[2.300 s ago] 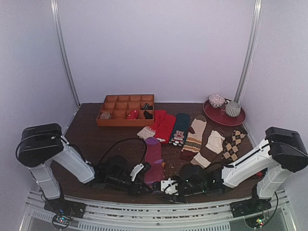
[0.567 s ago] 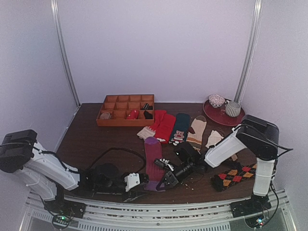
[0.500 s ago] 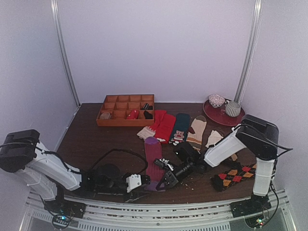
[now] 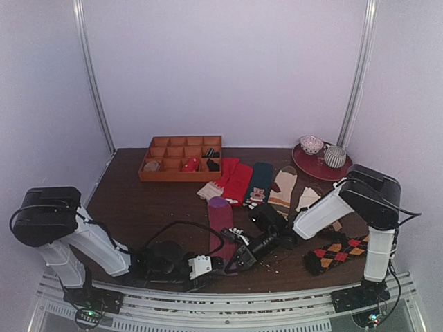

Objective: Roll the socks
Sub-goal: Roll a pair of socks at the center of the board.

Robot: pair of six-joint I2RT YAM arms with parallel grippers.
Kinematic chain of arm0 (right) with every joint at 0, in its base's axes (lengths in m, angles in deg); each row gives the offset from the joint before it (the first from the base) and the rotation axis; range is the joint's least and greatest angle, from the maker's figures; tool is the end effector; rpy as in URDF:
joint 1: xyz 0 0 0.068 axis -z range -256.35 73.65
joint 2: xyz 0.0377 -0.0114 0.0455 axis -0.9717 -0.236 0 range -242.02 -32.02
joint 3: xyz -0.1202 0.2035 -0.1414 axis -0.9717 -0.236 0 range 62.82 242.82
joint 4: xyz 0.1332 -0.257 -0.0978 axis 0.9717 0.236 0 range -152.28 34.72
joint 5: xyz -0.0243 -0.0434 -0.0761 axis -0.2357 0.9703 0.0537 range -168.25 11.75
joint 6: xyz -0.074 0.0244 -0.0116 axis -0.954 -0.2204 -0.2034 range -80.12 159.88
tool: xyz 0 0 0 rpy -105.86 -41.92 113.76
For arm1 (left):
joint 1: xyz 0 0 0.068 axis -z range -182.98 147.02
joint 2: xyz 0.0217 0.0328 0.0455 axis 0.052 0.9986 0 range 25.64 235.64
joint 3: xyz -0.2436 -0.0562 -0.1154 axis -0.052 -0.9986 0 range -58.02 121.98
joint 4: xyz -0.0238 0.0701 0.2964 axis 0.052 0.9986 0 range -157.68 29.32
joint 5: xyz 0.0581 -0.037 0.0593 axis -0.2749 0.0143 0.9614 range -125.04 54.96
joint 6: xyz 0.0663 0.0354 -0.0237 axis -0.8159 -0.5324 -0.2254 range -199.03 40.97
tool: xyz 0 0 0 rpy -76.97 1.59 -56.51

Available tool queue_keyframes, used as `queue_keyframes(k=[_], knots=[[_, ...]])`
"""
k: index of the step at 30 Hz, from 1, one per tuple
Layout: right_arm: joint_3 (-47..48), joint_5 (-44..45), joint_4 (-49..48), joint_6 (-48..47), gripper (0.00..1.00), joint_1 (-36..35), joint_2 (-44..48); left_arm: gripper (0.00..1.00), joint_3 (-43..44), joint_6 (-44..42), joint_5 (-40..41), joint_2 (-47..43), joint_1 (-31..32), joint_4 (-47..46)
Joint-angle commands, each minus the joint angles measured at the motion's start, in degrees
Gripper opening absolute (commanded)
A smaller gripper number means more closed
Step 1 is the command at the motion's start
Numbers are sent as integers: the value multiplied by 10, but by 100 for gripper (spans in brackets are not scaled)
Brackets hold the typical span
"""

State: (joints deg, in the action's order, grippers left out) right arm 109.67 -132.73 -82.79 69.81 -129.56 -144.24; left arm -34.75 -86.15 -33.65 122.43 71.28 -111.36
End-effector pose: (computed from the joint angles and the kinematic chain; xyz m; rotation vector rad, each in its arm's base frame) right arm 0.1817 0.3350 0.0404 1.0445 -2.3769 -1.6778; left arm 0.0868 -0.3022 0.0453 1.4003 1.6519 -0.6716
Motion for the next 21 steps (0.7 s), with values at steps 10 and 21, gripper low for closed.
queue_keyframes(k=[10, 21], knots=[[-34, 49, 91, -6, 7, -2, -31, 43, -10, 8, 47, 32, 1, -58], [-32, 46, 106, -11, 7, -1, -27, 22, 10, 12, 21, 72, 1, -36]])
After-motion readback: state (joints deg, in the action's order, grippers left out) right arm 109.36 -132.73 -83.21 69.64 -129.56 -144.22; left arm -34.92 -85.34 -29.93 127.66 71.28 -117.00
